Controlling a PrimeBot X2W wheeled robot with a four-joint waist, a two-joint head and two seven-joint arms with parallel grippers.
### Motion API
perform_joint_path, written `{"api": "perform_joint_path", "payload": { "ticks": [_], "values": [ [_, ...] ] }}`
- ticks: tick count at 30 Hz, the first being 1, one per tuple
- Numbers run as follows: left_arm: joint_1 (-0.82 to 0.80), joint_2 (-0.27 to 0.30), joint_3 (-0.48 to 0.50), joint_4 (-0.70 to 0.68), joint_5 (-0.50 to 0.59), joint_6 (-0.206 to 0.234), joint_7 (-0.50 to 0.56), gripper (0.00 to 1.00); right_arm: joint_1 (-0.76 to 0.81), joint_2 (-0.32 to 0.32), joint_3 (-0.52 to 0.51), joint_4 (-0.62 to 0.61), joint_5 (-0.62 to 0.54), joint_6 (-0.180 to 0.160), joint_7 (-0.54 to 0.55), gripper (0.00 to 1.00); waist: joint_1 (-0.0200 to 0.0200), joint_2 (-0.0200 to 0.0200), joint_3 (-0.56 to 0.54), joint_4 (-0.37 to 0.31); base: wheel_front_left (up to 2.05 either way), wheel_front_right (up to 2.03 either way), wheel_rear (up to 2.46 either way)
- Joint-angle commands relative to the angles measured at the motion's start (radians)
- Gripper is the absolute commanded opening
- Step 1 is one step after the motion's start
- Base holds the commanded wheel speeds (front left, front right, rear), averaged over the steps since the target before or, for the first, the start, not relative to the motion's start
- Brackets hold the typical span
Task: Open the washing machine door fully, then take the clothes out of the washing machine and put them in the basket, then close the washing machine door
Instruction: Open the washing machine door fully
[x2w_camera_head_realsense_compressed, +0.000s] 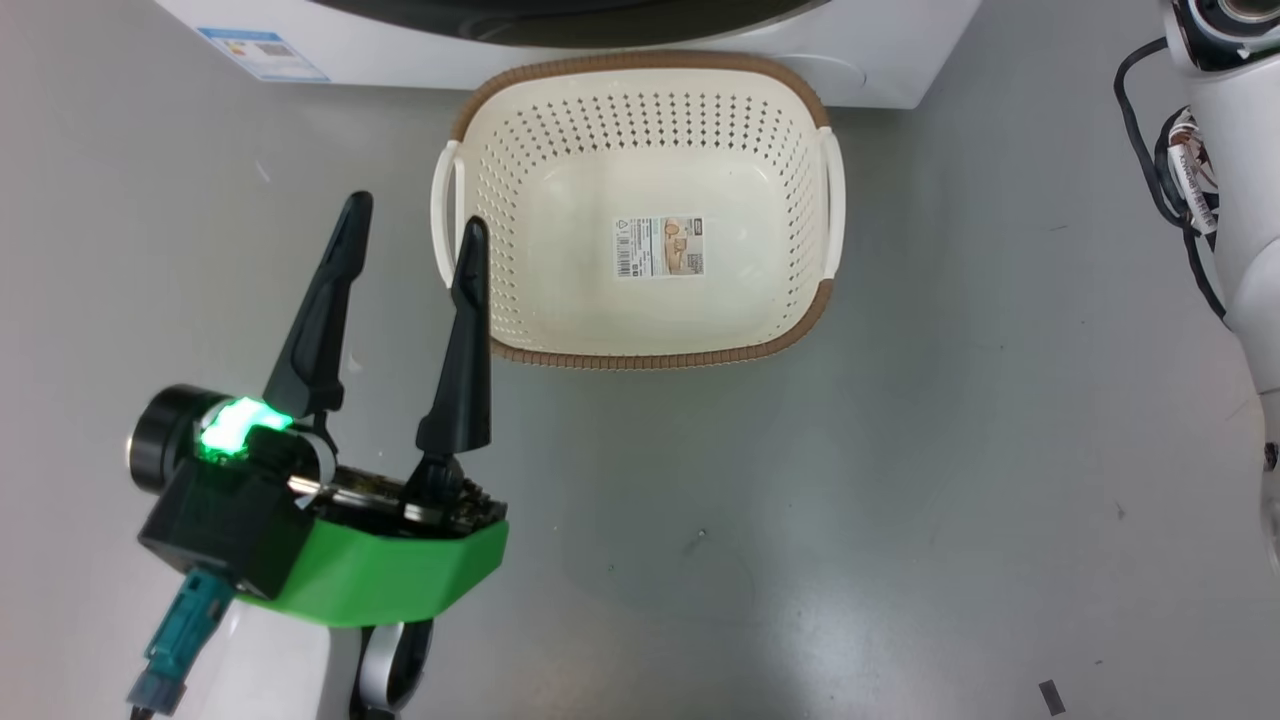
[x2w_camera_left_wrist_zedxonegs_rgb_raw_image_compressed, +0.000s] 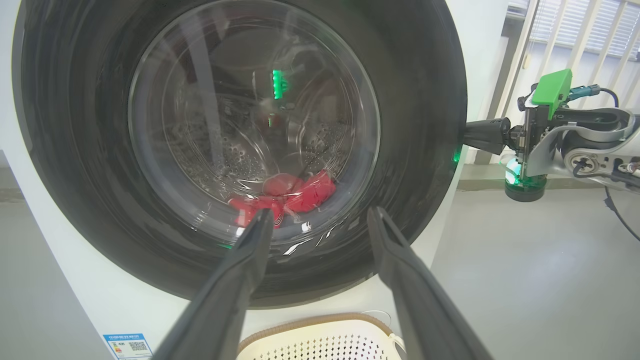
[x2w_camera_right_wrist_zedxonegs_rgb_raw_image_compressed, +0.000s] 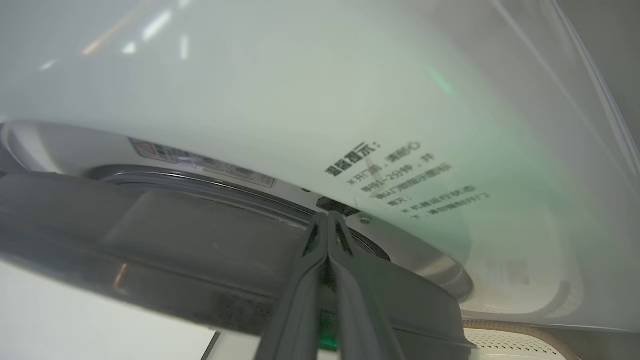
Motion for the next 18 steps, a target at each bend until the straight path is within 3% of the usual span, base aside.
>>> {"api": "perform_joint_path", "payload": {
  "ticks": [1,18],
  "values": [
    [-0.010,0.013,0.025,-0.020,0.008,-0.001,-0.004,1.00,-0.024,0.030,0.021,-0.012,-0.008,0.001,0.013,0.00,0.0000,-0.0001,0.006,0.005,0.00,0.00,0.00],
    [-0.006,0.012,0.028,-0.001,0.011,-0.001,-0.004,1.00,-0.017,0.042,0.053,-0.034,0.063,0.001,0.128,0.00,0.0000,-0.0001,-0.013,0.001,0.00,0.00,0.00]
  ]
}}
